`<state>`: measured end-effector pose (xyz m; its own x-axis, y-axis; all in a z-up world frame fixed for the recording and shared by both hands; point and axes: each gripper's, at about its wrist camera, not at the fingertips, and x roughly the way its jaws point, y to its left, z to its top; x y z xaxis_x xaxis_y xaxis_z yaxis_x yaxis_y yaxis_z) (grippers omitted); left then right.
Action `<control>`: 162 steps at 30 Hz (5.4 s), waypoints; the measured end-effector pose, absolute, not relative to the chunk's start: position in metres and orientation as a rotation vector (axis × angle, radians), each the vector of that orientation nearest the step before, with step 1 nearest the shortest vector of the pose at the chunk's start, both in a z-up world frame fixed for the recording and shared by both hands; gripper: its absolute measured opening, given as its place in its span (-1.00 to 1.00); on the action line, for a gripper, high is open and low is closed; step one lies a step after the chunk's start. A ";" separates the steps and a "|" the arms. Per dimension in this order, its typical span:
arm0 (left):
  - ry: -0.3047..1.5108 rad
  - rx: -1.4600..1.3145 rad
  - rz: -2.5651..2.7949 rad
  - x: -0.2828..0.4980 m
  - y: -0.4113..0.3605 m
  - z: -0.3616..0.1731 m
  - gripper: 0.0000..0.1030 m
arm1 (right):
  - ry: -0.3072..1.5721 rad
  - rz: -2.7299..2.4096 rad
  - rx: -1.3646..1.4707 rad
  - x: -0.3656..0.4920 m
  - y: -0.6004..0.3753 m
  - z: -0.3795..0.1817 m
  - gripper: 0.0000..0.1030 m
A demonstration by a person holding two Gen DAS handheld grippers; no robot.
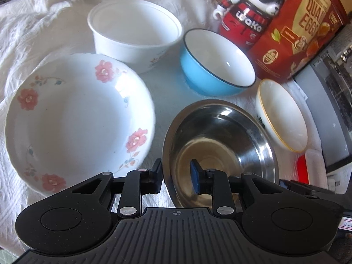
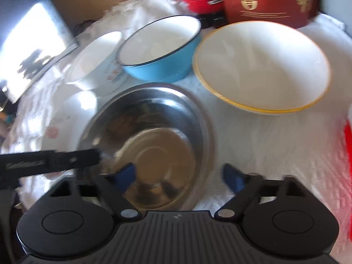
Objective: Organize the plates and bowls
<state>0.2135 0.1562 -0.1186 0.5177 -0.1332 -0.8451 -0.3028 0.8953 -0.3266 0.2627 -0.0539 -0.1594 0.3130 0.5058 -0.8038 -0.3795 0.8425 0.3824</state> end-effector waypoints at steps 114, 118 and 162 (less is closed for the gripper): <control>0.999 -0.368 0.199 0.200 0.345 -0.120 -0.27 | 1.040 0.582 -0.033 0.270 0.125 -0.160 0.27; 1.037 -0.442 0.180 0.209 0.349 -0.138 -0.32 | 1.054 0.591 -0.017 0.270 0.125 -0.160 0.27; 0.946 -0.463 0.398 0.180 0.330 -0.093 -0.34 | 0.986 0.696 -0.065 0.227 0.094 -0.123 0.17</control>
